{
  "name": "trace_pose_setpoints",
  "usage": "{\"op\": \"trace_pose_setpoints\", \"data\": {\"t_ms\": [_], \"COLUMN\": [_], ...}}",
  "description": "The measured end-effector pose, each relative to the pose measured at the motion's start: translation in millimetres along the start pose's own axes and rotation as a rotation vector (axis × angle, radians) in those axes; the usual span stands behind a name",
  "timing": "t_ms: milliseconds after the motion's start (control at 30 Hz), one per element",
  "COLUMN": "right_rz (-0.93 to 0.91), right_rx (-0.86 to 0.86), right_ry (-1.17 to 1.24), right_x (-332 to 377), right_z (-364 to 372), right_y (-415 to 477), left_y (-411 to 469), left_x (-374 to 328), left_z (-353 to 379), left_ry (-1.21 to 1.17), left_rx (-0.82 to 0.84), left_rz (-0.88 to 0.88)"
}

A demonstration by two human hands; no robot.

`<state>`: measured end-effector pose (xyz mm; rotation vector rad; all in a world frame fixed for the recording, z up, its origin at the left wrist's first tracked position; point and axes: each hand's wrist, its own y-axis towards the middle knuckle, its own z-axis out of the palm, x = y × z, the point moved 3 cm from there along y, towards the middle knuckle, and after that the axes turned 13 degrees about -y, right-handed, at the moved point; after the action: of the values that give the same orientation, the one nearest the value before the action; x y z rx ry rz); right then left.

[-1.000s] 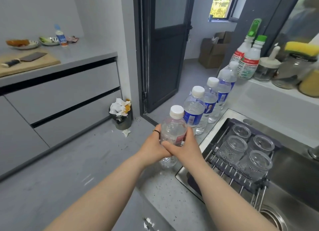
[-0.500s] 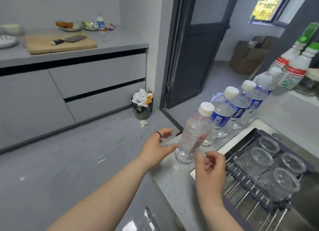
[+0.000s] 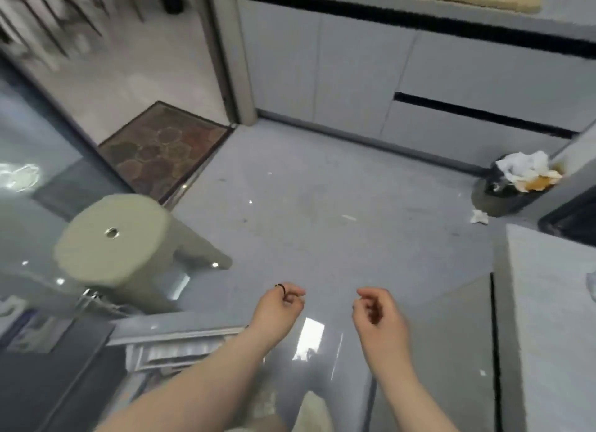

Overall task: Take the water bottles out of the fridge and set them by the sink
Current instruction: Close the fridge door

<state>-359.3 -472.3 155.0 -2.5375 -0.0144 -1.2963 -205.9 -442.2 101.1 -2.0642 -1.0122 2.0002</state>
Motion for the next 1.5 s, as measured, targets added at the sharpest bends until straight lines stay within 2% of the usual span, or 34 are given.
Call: {"op": "trace_pose_setpoints", "data": {"t_ms": [167,267,367,567,700,867,1000,1167,1367,1500], "right_rz": [-0.059,-0.075,-0.168,-0.291,-0.353,-0.226,-0.269,-0.217,-0.063,0.055], "right_rx": [0.285,0.432,0.562,0.62,0.634,0.684,0.685,0.891,1.081,1.203], "right_ry": [-0.172,-0.333,-0.527,-0.762,-0.979,-1.034,-1.112,-1.181,-1.037,-0.875], "right_x": [2,1,-3,-18,-33,-58,-62,-69,-76,-75], "right_z": [101,167,236,318,354,373,372,368,377,406], "right_y": [-12,-12,-13,6,38,62,53,11,-65,-118], "left_y": [-34,-55,-60,-20,11,47,52,32,-17,-59], "left_x": [88,133,172,237,259,258,252,258,293,328], "left_z": [-100,-146,-185,-198,-188,-174,-161,-150,-172,-207], "left_ry": [-0.107,-0.152,-0.23,-0.485,-0.551,-0.741,-0.839,-0.898,-0.872,-0.667], "left_rx": [-0.287,-0.348,-0.407,-0.506,-0.482,-0.494,-0.441,-0.514,-0.578,-0.652], "left_rz": [-0.265,-0.399,-0.514,-0.651,-0.658,-0.617,-0.557,-0.554,-0.665,-0.712]}}
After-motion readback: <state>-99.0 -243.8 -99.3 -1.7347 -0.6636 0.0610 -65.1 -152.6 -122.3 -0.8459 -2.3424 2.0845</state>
